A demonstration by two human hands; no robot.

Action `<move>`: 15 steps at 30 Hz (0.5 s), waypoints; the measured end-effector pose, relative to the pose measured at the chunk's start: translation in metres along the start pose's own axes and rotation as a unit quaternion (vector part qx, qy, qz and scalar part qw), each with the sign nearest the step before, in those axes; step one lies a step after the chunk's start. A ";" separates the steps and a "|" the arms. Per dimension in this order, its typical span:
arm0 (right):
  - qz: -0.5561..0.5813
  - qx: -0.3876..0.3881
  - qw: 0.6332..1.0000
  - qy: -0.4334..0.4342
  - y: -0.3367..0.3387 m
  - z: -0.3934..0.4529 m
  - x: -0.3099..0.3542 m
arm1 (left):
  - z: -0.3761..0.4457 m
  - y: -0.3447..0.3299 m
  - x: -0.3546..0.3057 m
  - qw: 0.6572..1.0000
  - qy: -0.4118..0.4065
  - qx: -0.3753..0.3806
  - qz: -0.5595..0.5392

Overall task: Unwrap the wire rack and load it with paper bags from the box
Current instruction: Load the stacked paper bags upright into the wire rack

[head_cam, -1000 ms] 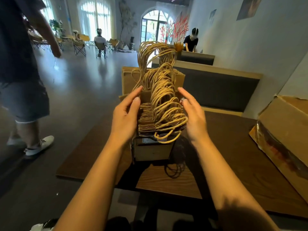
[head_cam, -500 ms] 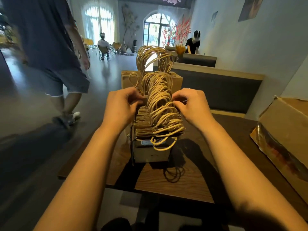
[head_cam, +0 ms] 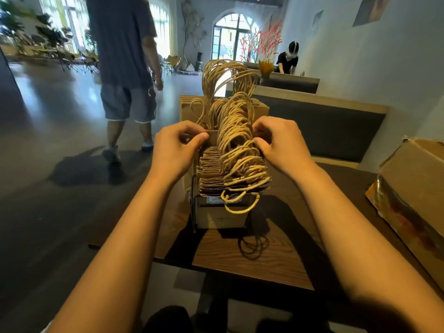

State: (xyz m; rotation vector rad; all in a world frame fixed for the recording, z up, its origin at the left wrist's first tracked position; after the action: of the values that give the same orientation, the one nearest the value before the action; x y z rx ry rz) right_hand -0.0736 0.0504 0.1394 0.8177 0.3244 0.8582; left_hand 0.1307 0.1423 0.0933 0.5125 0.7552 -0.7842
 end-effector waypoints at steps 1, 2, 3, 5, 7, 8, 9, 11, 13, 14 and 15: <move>-0.005 -0.002 1.000 -0.004 0.000 0.000 -0.002 | -0.002 0.003 0.008 0.999 0.020 -0.011 -0.034; -0.007 -0.008 1.000 -0.008 0.000 0.000 -0.005 | -0.007 0.007 0.020 0.995 0.048 -0.028 -0.077; -0.007 -0.014 1.000 -0.010 -0.001 -0.002 -0.008 | -0.015 0.010 0.034 0.990 0.079 -0.045 -0.106; -0.002 -0.023 1.000 -0.018 -0.004 -0.006 -0.015 | -0.039 0.012 0.063 0.982 0.131 -0.069 -0.119; 0.025 -0.028 0.999 -0.032 -0.006 -0.010 -0.021 | -0.069 0.012 0.094 0.972 0.181 -0.088 -0.119; 0.040 -0.035 0.998 -0.040 -0.006 -0.012 -0.024 | -0.083 0.010 0.107 0.968 0.204 -0.092 -0.116; 0.059 -0.046 0.996 -0.046 -0.004 -0.015 -0.027 | -0.095 0.006 0.116 0.965 0.221 -0.085 -0.111; 0.105 -0.055 0.990 -0.076 -0.007 -0.021 -0.033 | -0.110 -0.005 0.129 0.964 0.240 -0.056 -0.102; 0.159 -0.053 0.979 -0.116 -0.014 -0.029 -0.039 | -0.117 -0.014 0.138 0.963 0.250 -0.026 -0.095; 0.178 -0.049 0.974 -0.130 -0.018 -0.033 -0.044 | -0.120 -0.019 0.143 0.962 0.255 -0.012 -0.092; 0.191 -0.043 0.971 -0.140 -0.023 -0.037 -0.048 | -0.123 -0.023 0.145 0.962 0.258 0.002 -0.088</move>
State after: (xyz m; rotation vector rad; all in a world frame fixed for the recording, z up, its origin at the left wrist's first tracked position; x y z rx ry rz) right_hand -0.1121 0.0235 0.0952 0.9220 -0.1257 1.0897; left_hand 0.1317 0.1460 -0.0985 0.6710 1.2972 -0.8239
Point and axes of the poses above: each hand's wrist, its own z-axis towards the middle knuckle, its own y-axis out of the back of the hand, x = y × z, the point moved 10 cm from there along z, towards the middle knuckle, and after that the axes turned 10 degrees about -z, right-handed, at the moved point
